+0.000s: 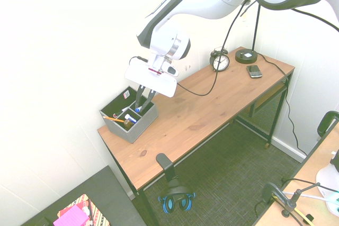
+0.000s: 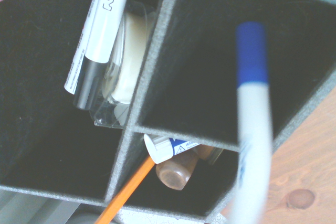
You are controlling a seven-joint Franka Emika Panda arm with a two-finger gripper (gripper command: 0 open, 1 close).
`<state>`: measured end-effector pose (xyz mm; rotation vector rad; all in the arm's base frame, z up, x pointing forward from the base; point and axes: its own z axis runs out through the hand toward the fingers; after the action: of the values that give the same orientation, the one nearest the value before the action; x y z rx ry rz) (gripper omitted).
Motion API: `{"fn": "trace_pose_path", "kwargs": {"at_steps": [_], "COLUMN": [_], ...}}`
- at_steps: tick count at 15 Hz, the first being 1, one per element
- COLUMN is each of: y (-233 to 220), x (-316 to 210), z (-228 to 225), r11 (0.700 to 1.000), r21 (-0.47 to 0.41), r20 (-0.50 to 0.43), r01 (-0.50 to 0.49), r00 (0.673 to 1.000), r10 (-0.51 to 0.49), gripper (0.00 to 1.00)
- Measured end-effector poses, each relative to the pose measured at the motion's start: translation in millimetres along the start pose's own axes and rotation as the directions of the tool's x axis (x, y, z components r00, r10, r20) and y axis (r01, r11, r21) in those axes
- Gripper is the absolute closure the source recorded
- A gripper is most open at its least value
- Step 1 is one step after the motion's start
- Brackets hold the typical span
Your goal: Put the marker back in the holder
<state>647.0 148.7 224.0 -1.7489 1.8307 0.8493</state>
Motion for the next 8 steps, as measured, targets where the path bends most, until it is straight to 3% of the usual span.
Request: {"fn": "trace_pose_path", "kwargs": {"at_steps": [3,5,8], "y": [-1,4,45], "x": [-3,-31,-90], "z": [-4,-25,-63], "r11": [1.000,0.994,0.965], "r21": [0.009,0.005,-0.035], "r20": [0.006,-0.049,-0.167], "r01": [0.016,0.108,0.259], "r00": [1.000,0.993,0.951], "r10": [-0.016,-0.108,-0.261], "gripper": [0.00,0.00,0.00]}}
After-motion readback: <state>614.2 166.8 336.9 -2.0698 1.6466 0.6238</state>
